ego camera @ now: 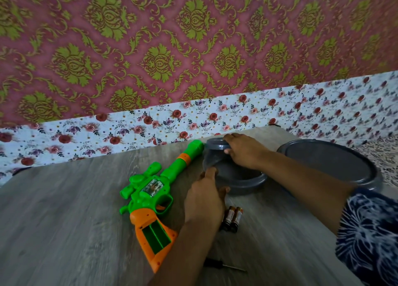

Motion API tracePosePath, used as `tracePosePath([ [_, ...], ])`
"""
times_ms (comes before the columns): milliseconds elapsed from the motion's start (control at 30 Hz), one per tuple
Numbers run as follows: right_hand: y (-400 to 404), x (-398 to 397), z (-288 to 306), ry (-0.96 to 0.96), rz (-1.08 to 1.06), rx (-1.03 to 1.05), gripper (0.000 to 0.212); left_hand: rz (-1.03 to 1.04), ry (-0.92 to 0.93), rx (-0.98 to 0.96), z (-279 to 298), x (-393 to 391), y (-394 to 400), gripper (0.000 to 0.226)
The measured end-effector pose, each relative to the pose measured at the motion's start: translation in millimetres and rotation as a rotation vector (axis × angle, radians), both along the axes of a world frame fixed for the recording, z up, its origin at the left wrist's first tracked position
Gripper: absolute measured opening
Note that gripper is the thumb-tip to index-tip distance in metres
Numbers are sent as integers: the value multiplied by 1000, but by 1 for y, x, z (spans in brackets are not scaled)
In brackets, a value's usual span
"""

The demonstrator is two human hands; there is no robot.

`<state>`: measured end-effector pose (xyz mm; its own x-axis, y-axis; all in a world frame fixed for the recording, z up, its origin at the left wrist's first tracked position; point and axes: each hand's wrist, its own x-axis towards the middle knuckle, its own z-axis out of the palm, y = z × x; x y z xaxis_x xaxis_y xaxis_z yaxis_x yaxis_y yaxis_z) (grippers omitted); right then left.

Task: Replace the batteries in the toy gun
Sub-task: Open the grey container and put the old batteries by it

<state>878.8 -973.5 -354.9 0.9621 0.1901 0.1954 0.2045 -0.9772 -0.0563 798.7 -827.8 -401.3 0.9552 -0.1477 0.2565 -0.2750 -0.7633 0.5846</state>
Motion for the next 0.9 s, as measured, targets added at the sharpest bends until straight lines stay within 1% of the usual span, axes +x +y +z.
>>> tracePosePath([
  [67, 1, -7, 2, -57, 16, 13, 40, 6, 9, 10, 3, 1, 1, 60],
  [133, 5, -22, 4, -164, 52, 71, 39, 11, 12, 18, 8, 2, 2, 64],
  [200, 12, -46, 6, -274, 113, 178, 31, 13, 15, 47, 18, 6, 8, 62],
  [267, 20, -75, 6, -317, 181, 265, 19, -44, 59, 105, 31, 8, 20, 58],
  [333, 24, -103, 1, -240, 217, 261, 16, -171, 138, 188, 42, 6, 34, 59],
  [400, 26, -124, -10, -71, 177, 203, 25, -277, 195, 334, 45, -1, 45, 64],
  [500, 24, -136, -25, 117, 52, 125, 52, -367, 192, 481, 39, -6, 47, 69],
  [567, 23, -138, -30, 171, 3, 111, 65, -402, 200, 507, 33, -8, 41, 70],
  [633, 22, -138, -34, 195, -20, 110, 74, -432, 206, 504, 30, -9, 35, 62],
  [700, 21, -137, -37, 196, -18, 124, 73, -449, 197, 497, 27, -10, 32, 48],
  [767, 21, -137, -39, 187, -2, 166, 63, -456, 178, 496, 26, -10, 30, 36],
  [833, 22, -136, -41, 183, 16, 189, 55, -463, 163, 507, 26, -10, 28, 33],
  [900, 21, -135, -42, 179, 23, 199, 53, -469, 161, 520, 28, -12, 26, 29],
])
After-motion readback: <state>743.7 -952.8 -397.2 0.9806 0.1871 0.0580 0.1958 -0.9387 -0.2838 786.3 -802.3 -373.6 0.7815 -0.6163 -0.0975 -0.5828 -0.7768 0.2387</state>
